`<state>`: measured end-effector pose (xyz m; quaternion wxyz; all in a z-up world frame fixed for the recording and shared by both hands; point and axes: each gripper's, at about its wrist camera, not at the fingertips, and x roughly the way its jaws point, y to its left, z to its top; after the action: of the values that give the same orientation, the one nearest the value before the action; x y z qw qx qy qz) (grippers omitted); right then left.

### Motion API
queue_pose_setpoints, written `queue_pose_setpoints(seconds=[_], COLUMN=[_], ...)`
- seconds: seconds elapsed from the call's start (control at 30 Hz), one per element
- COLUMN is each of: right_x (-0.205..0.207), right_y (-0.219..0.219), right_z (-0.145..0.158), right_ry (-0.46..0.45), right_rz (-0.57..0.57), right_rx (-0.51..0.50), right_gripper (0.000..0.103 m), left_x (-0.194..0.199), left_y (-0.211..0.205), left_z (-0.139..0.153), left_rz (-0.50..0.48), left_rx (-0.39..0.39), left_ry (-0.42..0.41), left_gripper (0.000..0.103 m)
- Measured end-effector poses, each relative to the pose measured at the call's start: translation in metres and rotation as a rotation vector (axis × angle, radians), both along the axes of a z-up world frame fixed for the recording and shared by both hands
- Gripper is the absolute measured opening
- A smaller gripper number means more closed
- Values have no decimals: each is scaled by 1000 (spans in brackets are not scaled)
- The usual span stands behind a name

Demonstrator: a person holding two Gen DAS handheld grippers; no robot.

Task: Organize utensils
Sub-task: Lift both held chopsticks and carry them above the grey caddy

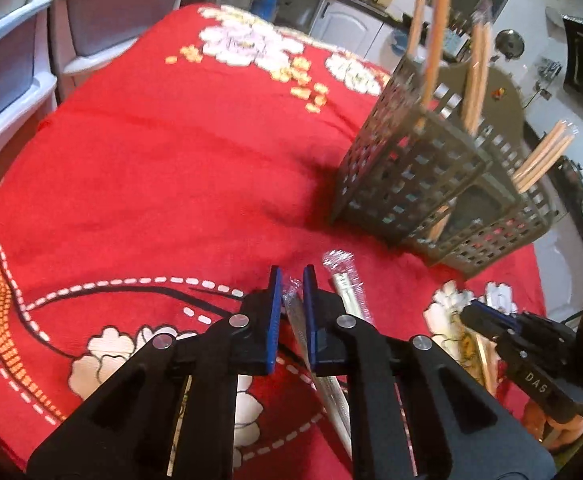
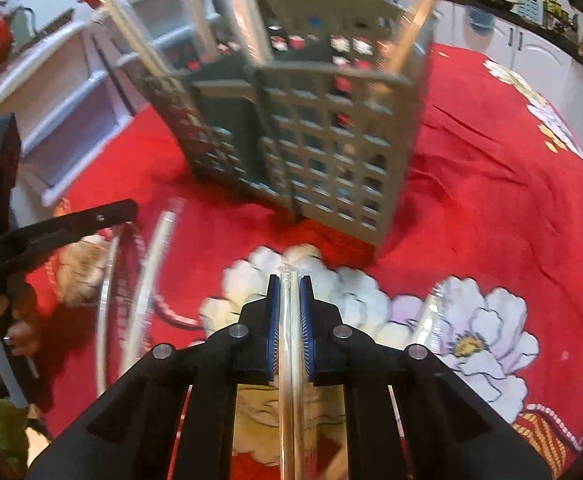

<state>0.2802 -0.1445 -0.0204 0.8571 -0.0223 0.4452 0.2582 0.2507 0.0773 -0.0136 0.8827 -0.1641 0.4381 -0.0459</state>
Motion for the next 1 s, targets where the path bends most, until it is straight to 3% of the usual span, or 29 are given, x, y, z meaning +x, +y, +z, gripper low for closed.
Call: queue_pose_setpoints(seconds=[0.3, 0.63, 1.0], right_x=[-13, -32, -43], right_y=[9, 12, 7], right_z=[44, 91, 126], right_ry=[-85, -211, -283], right_rz=[87, 150, 177], right_rx=[123, 191, 249], right_gripper=[10, 10, 10], left_x=[-16, -36, -44], left_y=[4, 3, 2], left_z=[43, 90, 122], left_rz=[-7, -32, -55], left_rx=[-18, 1, -6], left_ry=[-106, -217, -283], left_gripper=[2, 1, 1])
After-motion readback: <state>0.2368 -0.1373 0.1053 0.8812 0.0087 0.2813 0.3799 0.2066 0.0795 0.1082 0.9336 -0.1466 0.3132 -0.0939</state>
